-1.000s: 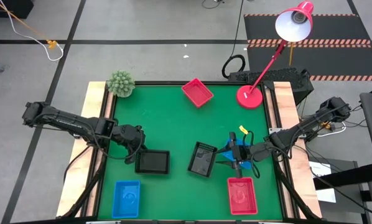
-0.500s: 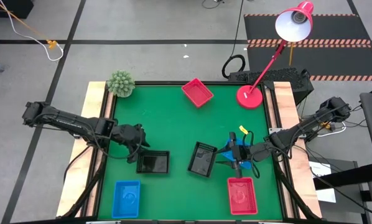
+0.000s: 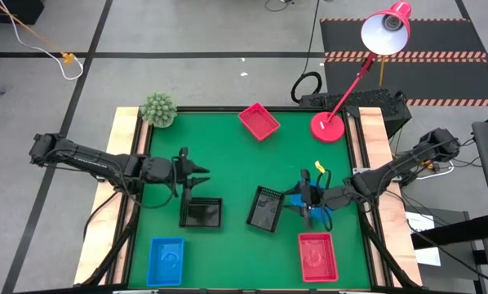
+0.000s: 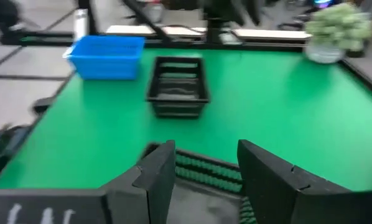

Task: Stack baskets by color
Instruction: Stack the top red bin on the bottom stacked red bins

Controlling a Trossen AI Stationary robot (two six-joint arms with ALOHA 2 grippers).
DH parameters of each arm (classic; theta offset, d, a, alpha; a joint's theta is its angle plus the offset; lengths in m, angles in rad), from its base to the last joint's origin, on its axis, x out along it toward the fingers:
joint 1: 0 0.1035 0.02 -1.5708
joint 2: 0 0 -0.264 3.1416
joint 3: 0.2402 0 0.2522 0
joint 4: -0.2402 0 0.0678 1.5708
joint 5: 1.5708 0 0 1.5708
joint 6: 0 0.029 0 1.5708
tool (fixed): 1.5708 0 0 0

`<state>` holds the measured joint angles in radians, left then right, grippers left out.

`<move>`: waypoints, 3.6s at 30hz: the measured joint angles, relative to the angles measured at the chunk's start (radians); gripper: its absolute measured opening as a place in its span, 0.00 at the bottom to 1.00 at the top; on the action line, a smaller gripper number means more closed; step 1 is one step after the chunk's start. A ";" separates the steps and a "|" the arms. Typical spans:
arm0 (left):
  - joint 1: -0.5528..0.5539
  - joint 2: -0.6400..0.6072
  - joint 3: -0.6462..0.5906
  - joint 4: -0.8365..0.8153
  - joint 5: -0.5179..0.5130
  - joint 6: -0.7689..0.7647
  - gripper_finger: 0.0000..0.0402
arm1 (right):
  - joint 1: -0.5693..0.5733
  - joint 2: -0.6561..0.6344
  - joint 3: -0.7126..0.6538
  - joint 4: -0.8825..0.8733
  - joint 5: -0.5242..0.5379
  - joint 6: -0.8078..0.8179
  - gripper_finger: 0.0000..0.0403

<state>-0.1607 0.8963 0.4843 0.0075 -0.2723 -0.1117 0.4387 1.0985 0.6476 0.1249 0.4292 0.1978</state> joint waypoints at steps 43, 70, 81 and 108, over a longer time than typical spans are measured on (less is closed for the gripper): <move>0.074 0.000 0.172 -0.227 -0.066 0.066 0.28 | -0.812 0.565 0.784 -0.607 -0.272 -0.461 0.41; 0.074 0.000 0.172 -0.349 -0.061 0.055 0.28 | -1.121 0.898 1.060 -0.555 -0.577 -1.038 0.41; 0.074 0.000 0.172 -0.351 -0.060 0.064 0.28 | -1.180 0.931 1.059 -0.653 -0.582 -0.628 0.41; 0.099 0.000 0.172 -0.234 -0.050 0.186 0.28 | -1.158 1.000 1.055 -0.888 -0.452 -0.233 0.30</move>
<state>-0.0619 0.8967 0.6563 -0.2265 -0.3223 0.0742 -0.7197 2.0983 1.7027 -0.7635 -0.0229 -0.0352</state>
